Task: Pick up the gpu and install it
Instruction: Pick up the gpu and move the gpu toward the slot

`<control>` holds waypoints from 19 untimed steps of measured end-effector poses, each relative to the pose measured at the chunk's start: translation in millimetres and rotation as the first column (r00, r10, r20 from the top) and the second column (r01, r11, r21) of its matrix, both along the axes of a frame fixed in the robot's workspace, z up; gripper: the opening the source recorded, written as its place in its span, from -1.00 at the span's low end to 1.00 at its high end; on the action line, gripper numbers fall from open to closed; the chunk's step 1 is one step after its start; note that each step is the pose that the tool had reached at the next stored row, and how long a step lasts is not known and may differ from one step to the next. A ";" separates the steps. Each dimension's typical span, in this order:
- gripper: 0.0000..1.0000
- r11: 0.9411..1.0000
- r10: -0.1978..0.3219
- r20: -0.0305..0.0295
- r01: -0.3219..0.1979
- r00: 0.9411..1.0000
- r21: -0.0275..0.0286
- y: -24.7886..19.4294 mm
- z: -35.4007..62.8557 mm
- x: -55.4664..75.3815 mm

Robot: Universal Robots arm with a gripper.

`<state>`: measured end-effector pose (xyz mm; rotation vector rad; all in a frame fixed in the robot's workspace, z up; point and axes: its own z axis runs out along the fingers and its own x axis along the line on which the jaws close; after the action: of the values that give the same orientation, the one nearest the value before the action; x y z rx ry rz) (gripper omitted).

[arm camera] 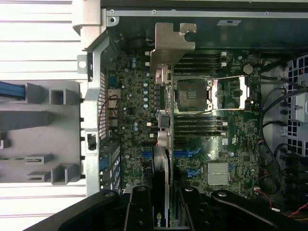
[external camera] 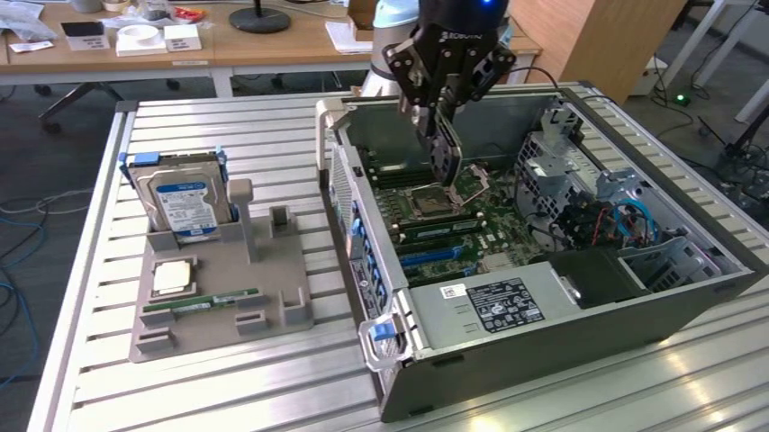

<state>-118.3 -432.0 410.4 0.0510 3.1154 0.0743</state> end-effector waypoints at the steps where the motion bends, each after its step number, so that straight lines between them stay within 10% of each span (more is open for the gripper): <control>1: -0.47 1.000 0.000 0.000 0.000 1.000 0.000 0.1 0.0 0.6; 19: -0.47 1.000 0.000 0.000 0.000 1.000 0.000 0.0 0.0 33.2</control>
<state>-85.0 -432.0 410.4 0.0514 3.1154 0.0743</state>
